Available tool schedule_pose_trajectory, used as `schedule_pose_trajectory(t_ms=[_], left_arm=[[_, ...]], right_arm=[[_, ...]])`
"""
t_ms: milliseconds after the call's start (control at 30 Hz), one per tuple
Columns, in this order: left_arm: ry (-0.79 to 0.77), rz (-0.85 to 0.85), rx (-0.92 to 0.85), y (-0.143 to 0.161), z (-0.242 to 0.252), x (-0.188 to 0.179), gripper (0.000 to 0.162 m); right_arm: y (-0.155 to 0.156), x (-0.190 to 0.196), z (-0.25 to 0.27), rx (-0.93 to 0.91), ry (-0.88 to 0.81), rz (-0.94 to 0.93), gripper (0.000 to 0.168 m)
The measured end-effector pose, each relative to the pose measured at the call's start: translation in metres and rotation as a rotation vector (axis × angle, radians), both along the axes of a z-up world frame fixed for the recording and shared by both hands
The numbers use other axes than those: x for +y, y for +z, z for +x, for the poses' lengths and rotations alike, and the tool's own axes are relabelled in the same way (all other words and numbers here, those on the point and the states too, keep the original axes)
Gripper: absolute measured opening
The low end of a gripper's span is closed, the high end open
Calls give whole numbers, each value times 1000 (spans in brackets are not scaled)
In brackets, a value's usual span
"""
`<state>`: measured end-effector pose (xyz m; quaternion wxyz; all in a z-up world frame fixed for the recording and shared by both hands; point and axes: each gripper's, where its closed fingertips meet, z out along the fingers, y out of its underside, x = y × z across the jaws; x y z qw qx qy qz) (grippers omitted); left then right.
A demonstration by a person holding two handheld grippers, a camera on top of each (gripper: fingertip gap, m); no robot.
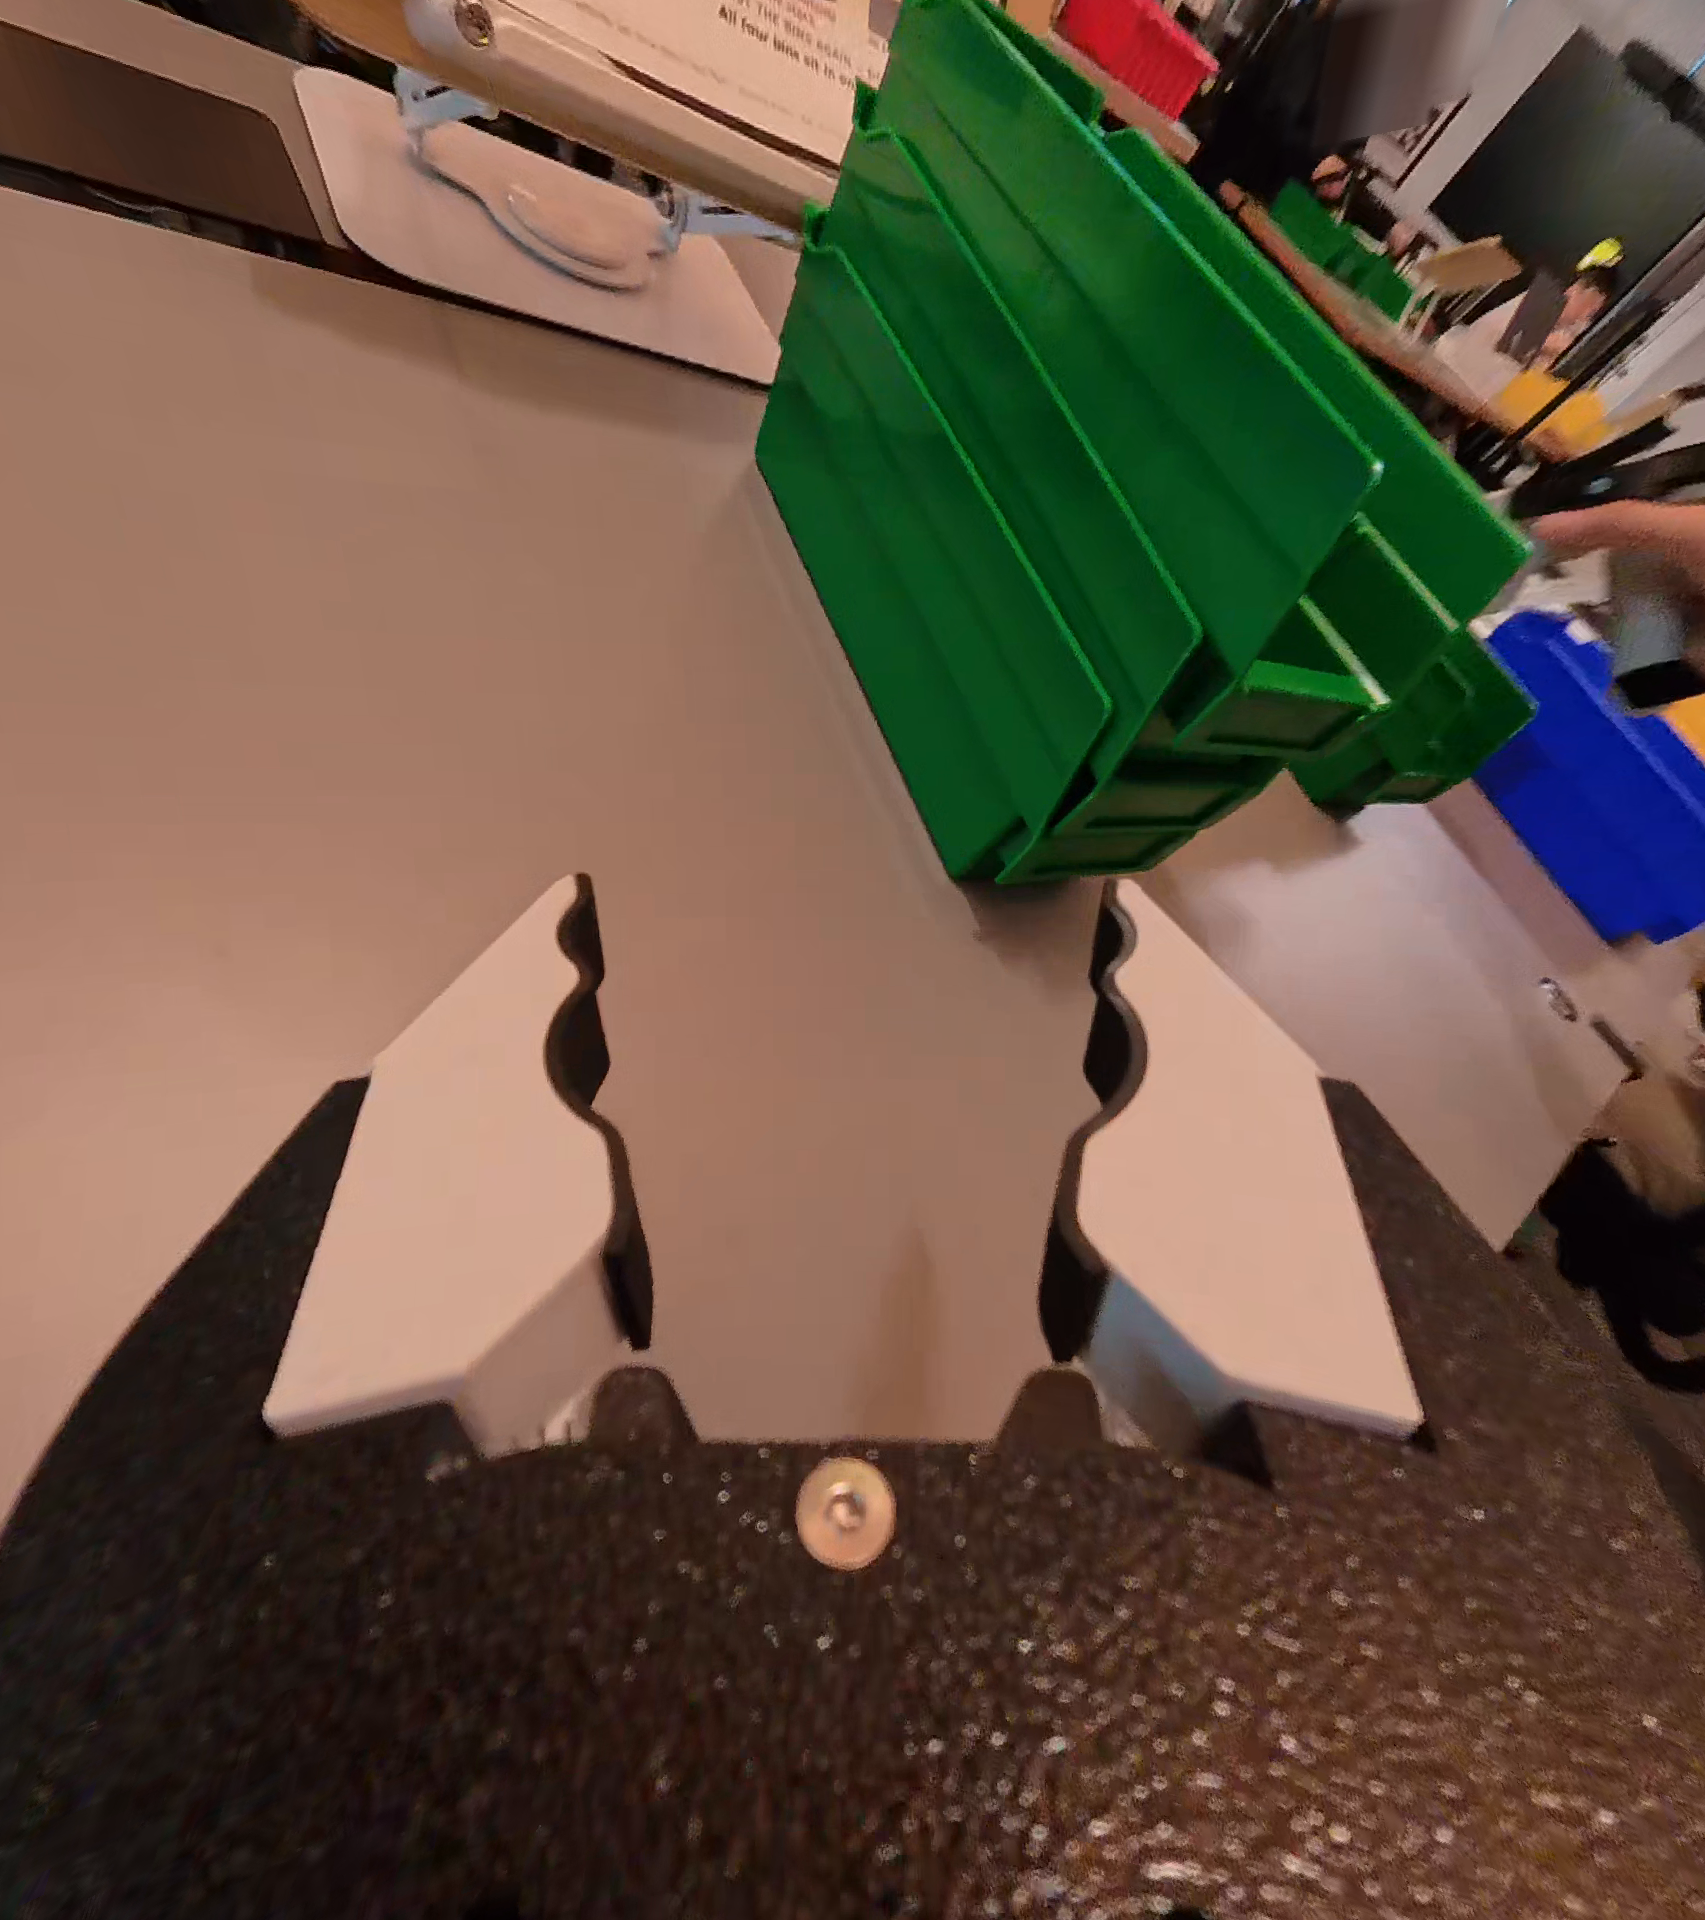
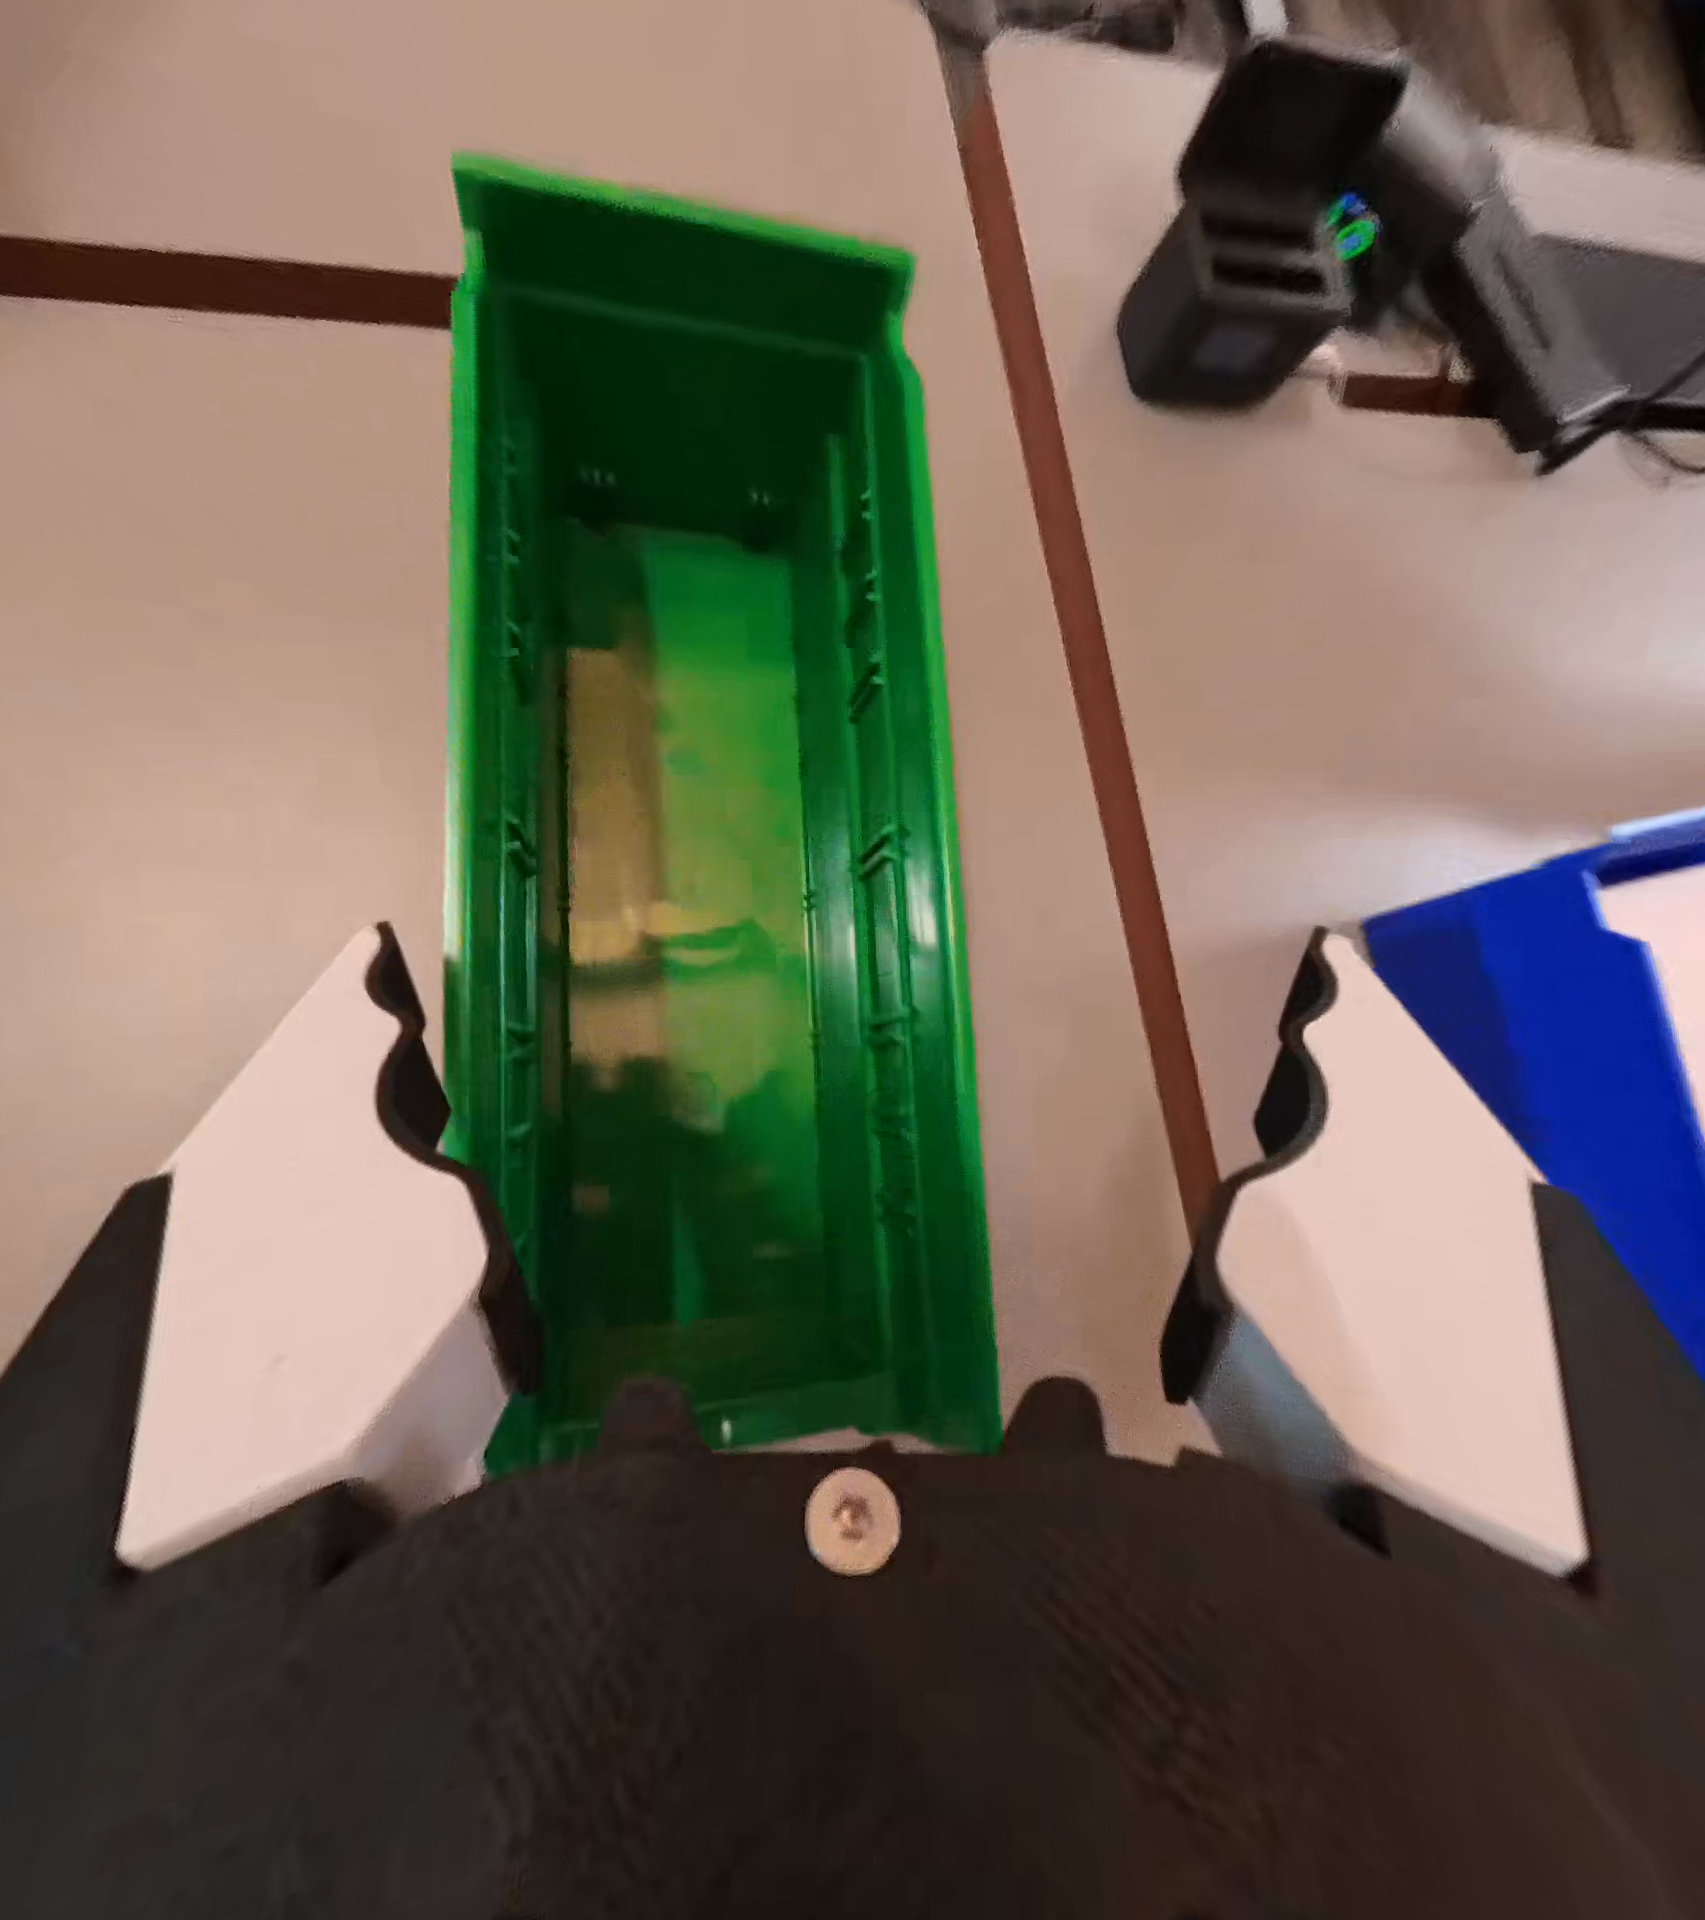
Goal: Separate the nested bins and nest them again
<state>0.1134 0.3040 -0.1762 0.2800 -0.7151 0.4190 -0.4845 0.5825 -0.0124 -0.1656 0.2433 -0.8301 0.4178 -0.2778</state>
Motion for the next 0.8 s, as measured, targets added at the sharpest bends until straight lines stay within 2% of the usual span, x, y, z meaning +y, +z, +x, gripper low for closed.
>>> schedule_pose_trajectory(t_ms=[100, 233, 333, 500, 600, 800], left_arm=[[5, -8, -8, 0, -3, 2, 94], [24, 86, 27, -5, -7, 8, 95], [55, 202, 53, -7, -11, 19, 95], [164, 433, 36, 1, -20, 44, 97], [223, 550, 31, 5, -28, 59, 91], [256, 547, -33, 1, -39, 74, 91]], right_arm=[[-21, 8, 12, 64, -6, 9, 156], [-48, 32, 3, 227, 66, 101, 149], [-71, 27, -4, 341, 49, 52, 159], [-75, 22, -8, 375, 61, -56, 158], [-76, 17, -10, 398, 56, -127, 147], [-74, 11, -14, 434, 52, -183, 125]])
